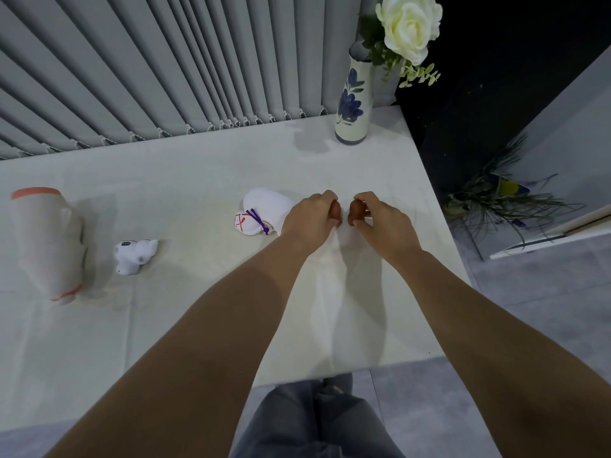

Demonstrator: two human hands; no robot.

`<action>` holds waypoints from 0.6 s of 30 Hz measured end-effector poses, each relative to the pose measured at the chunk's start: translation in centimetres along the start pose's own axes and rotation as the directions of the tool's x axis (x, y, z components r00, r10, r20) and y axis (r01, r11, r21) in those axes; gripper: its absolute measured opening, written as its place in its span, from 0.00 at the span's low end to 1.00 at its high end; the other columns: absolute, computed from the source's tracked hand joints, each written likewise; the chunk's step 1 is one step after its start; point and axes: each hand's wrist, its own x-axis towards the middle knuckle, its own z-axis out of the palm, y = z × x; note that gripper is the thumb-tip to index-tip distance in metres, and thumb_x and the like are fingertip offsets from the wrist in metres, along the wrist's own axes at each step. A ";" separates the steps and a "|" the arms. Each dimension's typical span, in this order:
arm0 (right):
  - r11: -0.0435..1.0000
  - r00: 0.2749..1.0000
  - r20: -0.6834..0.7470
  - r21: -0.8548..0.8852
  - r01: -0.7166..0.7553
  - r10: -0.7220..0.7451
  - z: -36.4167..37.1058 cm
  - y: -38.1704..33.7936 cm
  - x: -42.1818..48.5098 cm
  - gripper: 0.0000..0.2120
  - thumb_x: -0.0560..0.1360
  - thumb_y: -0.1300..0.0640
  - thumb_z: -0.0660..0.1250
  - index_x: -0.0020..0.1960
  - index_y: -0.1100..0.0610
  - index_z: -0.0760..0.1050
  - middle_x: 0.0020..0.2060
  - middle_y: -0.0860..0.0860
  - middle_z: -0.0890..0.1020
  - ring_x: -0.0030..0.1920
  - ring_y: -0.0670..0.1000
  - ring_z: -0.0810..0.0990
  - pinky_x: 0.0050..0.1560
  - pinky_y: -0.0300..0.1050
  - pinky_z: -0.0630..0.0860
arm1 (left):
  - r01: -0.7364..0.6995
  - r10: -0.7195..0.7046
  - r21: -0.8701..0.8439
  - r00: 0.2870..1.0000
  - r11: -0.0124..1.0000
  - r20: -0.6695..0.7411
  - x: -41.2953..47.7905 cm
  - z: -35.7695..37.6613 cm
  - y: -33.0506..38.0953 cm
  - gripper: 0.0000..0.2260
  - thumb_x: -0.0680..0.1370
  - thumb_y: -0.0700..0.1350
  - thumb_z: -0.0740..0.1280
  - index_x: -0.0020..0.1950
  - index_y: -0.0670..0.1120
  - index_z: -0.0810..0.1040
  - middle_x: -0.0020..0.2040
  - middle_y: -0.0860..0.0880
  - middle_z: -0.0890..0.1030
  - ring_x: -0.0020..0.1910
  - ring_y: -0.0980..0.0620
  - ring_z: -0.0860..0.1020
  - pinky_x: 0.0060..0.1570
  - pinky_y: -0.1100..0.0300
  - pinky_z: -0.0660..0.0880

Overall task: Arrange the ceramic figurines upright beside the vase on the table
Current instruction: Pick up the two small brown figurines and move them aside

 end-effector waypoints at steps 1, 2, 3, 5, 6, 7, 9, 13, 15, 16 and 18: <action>1.000 1.000 0.003 -0.007 -0.006 0.006 0.0 0.0 0.2 0.14 0.77 0.58 0.63 0.62 0.51 0.68 0.49 0.44 0.82 0.51 0.52 0.82 0.50 0.50 0.78 | -0.001 0.001 0.010 1.000 1.000 0.004 0.2 0.1 0.1 0.12 0.76 0.42 0.68 0.59 0.46 0.74 0.51 0.47 0.82 0.52 0.44 0.79 0.51 0.47 0.77; 1.000 1.000 0.006 -0.015 -0.011 0.011 0.0 0.0 0.3 0.14 0.77 0.58 0.63 0.61 0.50 0.68 0.49 0.44 0.82 0.51 0.53 0.82 0.50 0.50 0.79 | 0.000 0.000 0.018 1.000 1.000 0.010 0.2 0.1 0.3 0.12 0.76 0.42 0.67 0.59 0.46 0.74 0.51 0.47 0.82 0.52 0.44 0.79 0.51 0.47 0.77; 1.000 1.000 0.010 -0.022 -0.014 0.014 0.0 0.0 0.4 0.13 0.77 0.57 0.62 0.61 0.50 0.68 0.49 0.44 0.82 0.51 0.53 0.82 0.50 0.50 0.79 | 0.001 -0.002 0.022 1.000 1.000 0.020 0.3 0.2 0.4 0.13 0.76 0.41 0.67 0.60 0.46 0.73 0.52 0.47 0.82 0.52 0.44 0.79 0.51 0.47 0.77; 1.000 1.000 0.014 -0.025 -0.016 0.016 0.1 0.1 0.4 0.14 0.77 0.57 0.62 0.62 0.50 0.68 0.49 0.44 0.82 0.52 0.53 0.81 0.50 0.50 0.78 | 0.010 -0.011 0.027 0.999 1.000 0.033 0.4 0.3 0.5 0.14 0.76 0.41 0.66 0.62 0.46 0.73 0.53 0.47 0.82 0.52 0.43 0.79 0.51 0.47 0.77; 1.000 1.000 0.014 -0.023 -0.019 0.019 0.2 0.1 0.4 0.14 0.77 0.57 0.62 0.62 0.50 0.68 0.49 0.44 0.82 0.52 0.53 0.81 0.50 0.50 0.78 | 0.020 -0.021 0.026 0.999 0.999 0.035 0.3 0.3 0.5 0.15 0.76 0.42 0.66 0.63 0.46 0.72 0.53 0.46 0.81 0.52 0.43 0.80 0.52 0.47 0.77; 1.000 1.000 0.013 -0.019 -0.020 0.021 0.2 0.2 0.3 0.14 0.77 0.57 0.62 0.62 0.50 0.68 0.49 0.44 0.82 0.53 0.53 0.81 0.50 0.50 0.78 | 0.029 -0.030 0.018 0.999 0.999 0.033 0.3 0.3 0.5 0.15 0.76 0.42 0.66 0.63 0.46 0.72 0.53 0.46 0.81 0.52 0.43 0.80 0.52 0.47 0.77; 1.000 1.000 0.013 -0.014 -0.016 0.016 0.1 0.2 0.3 0.14 0.77 0.56 0.62 0.62 0.50 0.68 0.49 0.44 0.82 0.52 0.53 0.81 0.50 0.50 0.78 | 0.049 -0.049 -0.005 0.998 0.999 0.028 0.3 0.3 0.3 0.13 0.76 0.42 0.67 0.61 0.46 0.73 0.53 0.47 0.82 0.52 0.43 0.80 0.52 0.47 0.77; 1.000 1.000 0.010 -0.020 -0.011 0.011 0.1 0.2 0.3 0.16 0.78 0.55 0.62 0.65 0.51 0.68 0.52 0.47 0.82 0.53 0.55 0.81 0.51 0.51 0.78 | 0.062 -0.062 0.000 0.998 0.998 0.033 0.4 0.3 0.4 0.18 0.77 0.43 0.67 0.66 0.46 0.71 0.56 0.45 0.81 0.55 0.43 0.80 0.53 0.49 0.76; 1.000 1.000 0.002 -0.019 -0.025 0.025 0.2 0.2 0.3 0.19 0.78 0.53 0.63 0.68 0.50 0.66 0.54 0.49 0.82 0.54 0.56 0.81 0.52 0.52 0.78 | 0.060 -0.060 0.011 0.998 0.998 0.032 0.3 0.2 0.4 0.22 0.77 0.44 0.67 0.69 0.46 0.68 0.58 0.44 0.80 0.57 0.42 0.79 0.55 0.50 0.76; 0.999 0.999 -0.004 -0.013 -0.035 0.035 0.1 0.2 0.3 0.20 0.77 0.52 0.63 0.68 0.50 0.66 0.55 0.49 0.81 0.55 0.55 0.81 0.53 0.52 0.78 | 0.058 -0.058 0.016 0.998 0.998 0.031 0.2 0.2 0.5 0.23 0.77 0.45 0.68 0.70 0.46 0.68 0.60 0.43 0.79 0.58 0.41 0.78 0.55 0.50 0.75; 0.999 0.999 -0.008 0.006 -0.052 0.052 0.0 0.2 0.2 0.22 0.77 0.50 0.64 0.69 0.49 0.64 0.59 0.50 0.80 0.58 0.54 0.80 0.56 0.52 0.77 | 0.050 -0.051 0.024 0.998 0.998 0.027 0.0 -0.1 0.6 0.24 0.77 0.45 0.67 0.71 0.46 0.66 0.63 0.44 0.76 0.60 0.42 0.77 0.56 0.50 0.75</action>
